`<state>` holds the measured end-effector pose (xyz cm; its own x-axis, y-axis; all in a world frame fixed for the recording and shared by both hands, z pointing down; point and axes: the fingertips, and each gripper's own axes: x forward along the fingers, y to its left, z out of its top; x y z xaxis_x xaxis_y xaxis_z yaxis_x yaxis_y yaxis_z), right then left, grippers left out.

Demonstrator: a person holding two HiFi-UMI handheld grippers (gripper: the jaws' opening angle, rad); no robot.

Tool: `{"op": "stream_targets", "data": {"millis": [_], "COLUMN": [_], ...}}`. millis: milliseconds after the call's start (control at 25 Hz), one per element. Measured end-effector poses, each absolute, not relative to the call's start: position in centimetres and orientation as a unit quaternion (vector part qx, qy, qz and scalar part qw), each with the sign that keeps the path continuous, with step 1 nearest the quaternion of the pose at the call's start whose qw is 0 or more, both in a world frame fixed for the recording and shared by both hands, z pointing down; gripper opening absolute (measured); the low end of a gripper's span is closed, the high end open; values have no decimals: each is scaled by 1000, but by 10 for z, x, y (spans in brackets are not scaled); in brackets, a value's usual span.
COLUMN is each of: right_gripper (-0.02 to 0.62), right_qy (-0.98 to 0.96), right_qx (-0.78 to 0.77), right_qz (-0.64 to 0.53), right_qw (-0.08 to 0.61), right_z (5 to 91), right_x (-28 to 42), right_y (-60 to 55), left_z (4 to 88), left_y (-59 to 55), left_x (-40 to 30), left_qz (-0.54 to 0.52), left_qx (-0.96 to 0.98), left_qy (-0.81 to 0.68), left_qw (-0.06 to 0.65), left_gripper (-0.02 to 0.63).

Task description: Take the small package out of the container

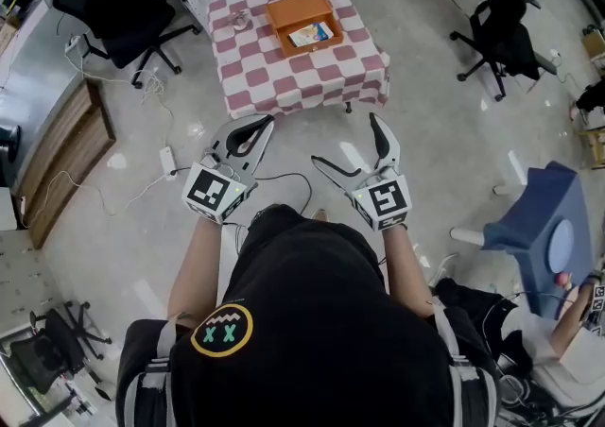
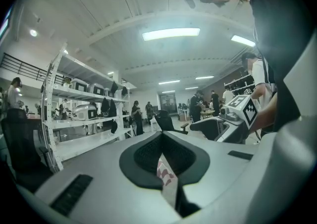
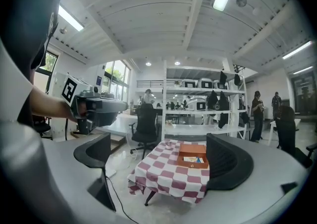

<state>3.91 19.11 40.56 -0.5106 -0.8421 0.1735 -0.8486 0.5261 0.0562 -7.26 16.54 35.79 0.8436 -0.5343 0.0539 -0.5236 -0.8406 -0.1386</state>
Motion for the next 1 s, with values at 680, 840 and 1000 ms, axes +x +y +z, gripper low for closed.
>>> {"op": "stream_targets", "data": {"millis": [680, 840, 1000], "right_gripper": [595, 595, 595], "right_qy": [-855, -851, -850], "right_qx": [507, 513, 512], "right_qz": [25, 31, 36], "right_qw": [104, 110, 115], "right_z": [435, 443, 446], "right_x": [72, 78, 76], "right_y": [156, 108, 48], "left_z": [381, 388, 388], "left_y": [131, 80, 20], "left_x": [-45, -40, -42], "left_qz": [-49, -46, -46], "left_qx": [-965, -965, -964], "left_qy": [253, 255, 258], "left_qw": [55, 48, 47], "left_gripper": [17, 17, 17]}}
